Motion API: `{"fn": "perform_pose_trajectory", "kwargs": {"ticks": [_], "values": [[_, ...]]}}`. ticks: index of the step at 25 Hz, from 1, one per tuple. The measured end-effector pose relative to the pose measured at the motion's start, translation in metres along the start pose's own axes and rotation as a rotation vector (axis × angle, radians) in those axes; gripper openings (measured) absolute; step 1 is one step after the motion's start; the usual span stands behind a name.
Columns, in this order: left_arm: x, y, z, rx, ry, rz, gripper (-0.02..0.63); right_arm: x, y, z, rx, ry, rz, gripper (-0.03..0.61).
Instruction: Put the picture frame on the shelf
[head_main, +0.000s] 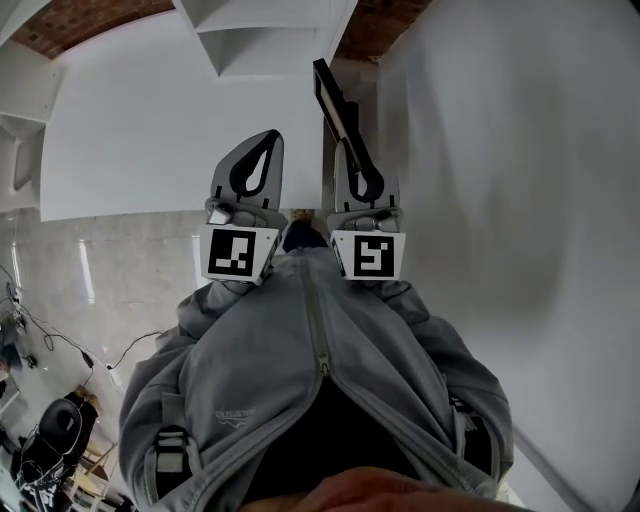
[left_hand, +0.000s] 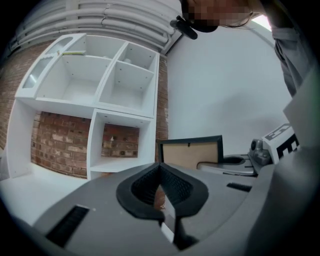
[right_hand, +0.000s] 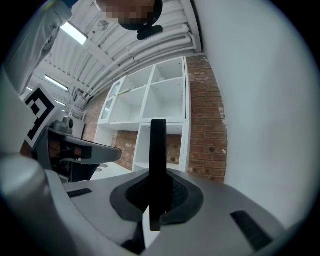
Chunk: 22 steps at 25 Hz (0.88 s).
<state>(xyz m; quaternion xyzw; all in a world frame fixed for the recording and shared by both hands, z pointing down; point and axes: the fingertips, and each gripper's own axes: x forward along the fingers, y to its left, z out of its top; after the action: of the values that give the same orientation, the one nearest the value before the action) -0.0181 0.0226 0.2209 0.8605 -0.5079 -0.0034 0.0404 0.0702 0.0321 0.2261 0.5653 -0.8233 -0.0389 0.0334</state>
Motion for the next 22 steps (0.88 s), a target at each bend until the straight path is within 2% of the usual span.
{"fn": "perform_pose_trajectory", "kwargs": {"ticks": [9,16,22], "values": [[0.047,0.001,-0.007,0.022,0.000,0.053,0.008,0.034,-0.028,-0.022,0.000,0.005,0.071,0.034],[0.055,0.001,-0.014,0.019,0.028,0.058,0.008,0.045,-0.029,-0.032,-0.010,0.016,0.099,0.034],[0.065,0.007,-0.016,0.016,0.031,0.030,0.008,0.058,-0.025,-0.034,-0.037,0.025,0.095,0.034]]}}
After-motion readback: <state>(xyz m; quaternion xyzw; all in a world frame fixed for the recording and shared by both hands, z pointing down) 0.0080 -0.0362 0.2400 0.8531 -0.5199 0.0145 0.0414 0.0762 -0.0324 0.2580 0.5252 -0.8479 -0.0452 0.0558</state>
